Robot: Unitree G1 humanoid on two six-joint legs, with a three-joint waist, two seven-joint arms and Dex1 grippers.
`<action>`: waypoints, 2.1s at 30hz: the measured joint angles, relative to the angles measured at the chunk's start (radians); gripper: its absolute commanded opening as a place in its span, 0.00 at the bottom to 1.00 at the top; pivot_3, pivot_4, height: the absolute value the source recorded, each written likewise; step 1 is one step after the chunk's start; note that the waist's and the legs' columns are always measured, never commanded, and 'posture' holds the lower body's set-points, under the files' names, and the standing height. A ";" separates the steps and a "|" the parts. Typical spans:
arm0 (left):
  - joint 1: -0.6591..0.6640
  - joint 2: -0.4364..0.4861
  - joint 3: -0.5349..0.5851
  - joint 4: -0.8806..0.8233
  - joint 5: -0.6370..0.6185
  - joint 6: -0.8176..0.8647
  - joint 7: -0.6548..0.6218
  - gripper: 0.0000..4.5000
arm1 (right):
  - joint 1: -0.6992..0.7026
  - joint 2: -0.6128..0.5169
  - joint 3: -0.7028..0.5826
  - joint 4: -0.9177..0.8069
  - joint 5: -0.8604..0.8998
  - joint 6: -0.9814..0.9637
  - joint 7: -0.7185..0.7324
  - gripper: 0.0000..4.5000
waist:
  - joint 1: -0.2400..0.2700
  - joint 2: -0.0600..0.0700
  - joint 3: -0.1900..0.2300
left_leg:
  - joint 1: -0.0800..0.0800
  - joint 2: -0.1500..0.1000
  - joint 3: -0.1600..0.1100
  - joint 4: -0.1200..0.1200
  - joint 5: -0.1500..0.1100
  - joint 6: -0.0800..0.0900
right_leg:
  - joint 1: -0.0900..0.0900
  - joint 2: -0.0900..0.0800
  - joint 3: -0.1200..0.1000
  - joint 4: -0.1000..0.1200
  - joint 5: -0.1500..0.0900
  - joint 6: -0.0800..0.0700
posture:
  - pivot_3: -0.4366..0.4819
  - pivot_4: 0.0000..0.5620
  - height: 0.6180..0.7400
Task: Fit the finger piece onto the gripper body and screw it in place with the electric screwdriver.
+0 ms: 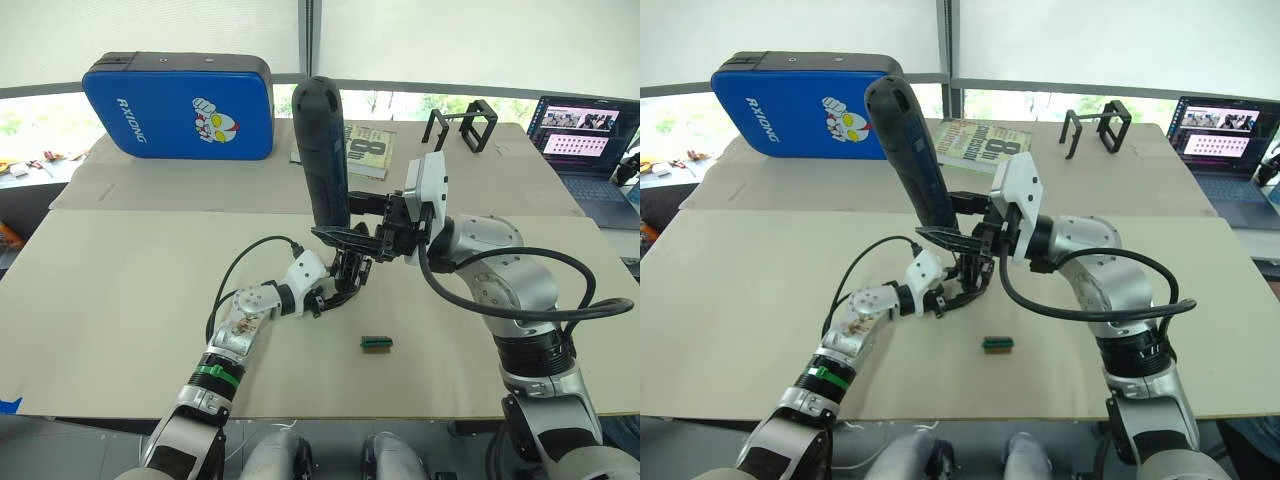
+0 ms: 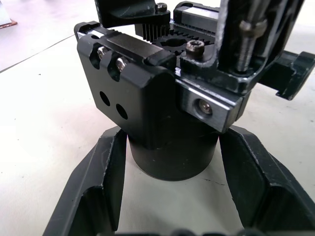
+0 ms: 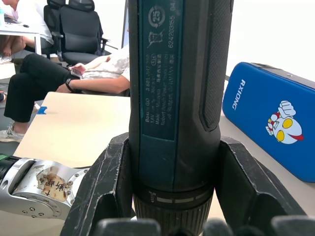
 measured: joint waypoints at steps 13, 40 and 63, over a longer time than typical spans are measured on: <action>-0.001 0.003 0.000 0.000 0.000 0.000 -0.002 0.51 | 0.077 -0.005 -0.013 -0.036 -0.001 -0.093 0.026 0.43 | 0.000 0.000 0.000 | 0.000 0.000 0.000 0.000 0.000 0.000 | 0.000 0.000 0.000 0.000 0.000 0.000 | 0.48 0.27 1.00; -0.001 0.000 -0.001 0.000 0.002 0.000 0.000 0.51 | 0.040 -0.006 -0.006 -0.005 0.001 -0.048 -0.002 0.43 | 0.000 0.000 0.000 | 0.001 0.000 0.000 0.000 0.000 0.000 | 0.000 -0.001 0.001 -0.002 0.000 0.000 | 0.48 0.27 1.00; -0.009 -0.003 -0.001 0.017 0.003 0.000 0.001 0.51 | 0.003 -0.019 0.019 -0.010 -0.002 0.022 -0.088 0.43 | 0.003 0.000 0.000 | 0.003 0.000 0.000 -0.001 0.000 -0.001 | 0.001 -0.003 0.001 -0.002 0.000 0.000 | 0.48 0.27 1.00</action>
